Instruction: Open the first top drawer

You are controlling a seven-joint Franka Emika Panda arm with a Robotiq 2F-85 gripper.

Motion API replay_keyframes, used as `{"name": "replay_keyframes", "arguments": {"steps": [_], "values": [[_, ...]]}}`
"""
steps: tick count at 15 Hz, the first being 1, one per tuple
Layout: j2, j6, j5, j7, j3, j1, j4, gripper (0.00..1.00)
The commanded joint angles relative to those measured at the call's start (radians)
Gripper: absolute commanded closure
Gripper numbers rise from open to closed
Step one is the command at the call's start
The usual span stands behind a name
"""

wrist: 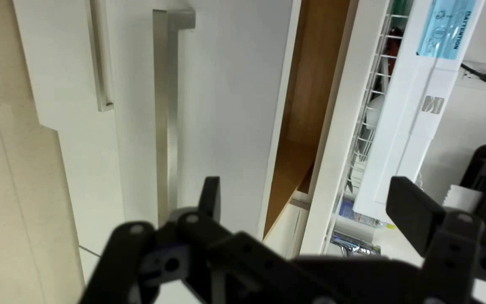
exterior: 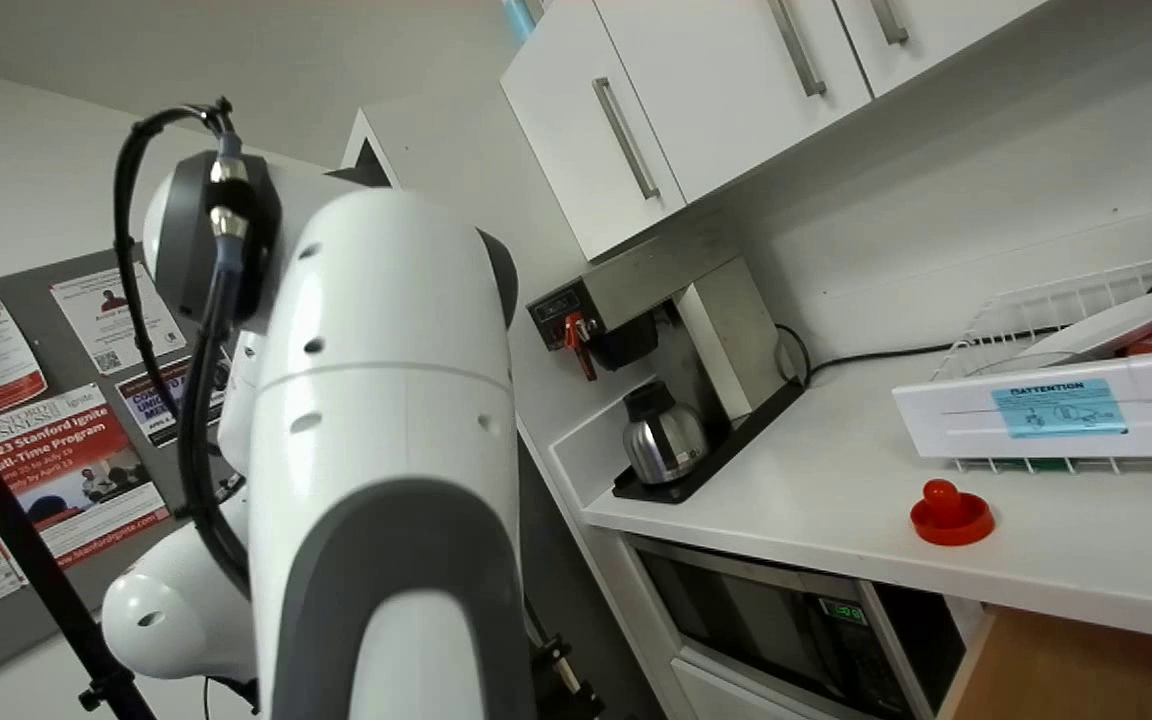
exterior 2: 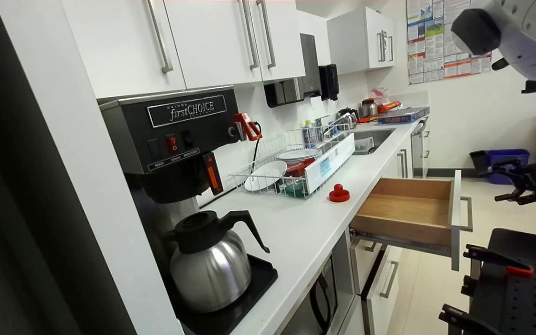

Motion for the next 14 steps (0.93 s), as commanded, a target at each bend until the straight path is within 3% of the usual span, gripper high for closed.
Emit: {"name": "replay_keyframes", "arguments": {"steps": [1,5,8,9,11,13,14], "values": [[-0.225,0.219,-0.040,-0.015,-0.110,0.230,-0.167,0.00],[-0.414,0.458,-0.169,0.003,-0.234,0.476,-0.185,0.00],[-0.556,0.685,-0.292,0.023,-0.277,0.640,-0.159,0.00],[-0.568,0.748,-0.308,0.030,-0.333,0.744,-0.150,0.00],[-0.638,0.900,-0.371,0.045,-0.359,0.869,-0.131,0.00],[-0.685,1.017,-0.428,0.059,-0.373,0.974,-0.118,0.00],[-0.758,1.118,-0.493,0.075,-0.252,0.906,-0.112,0.00]]}}
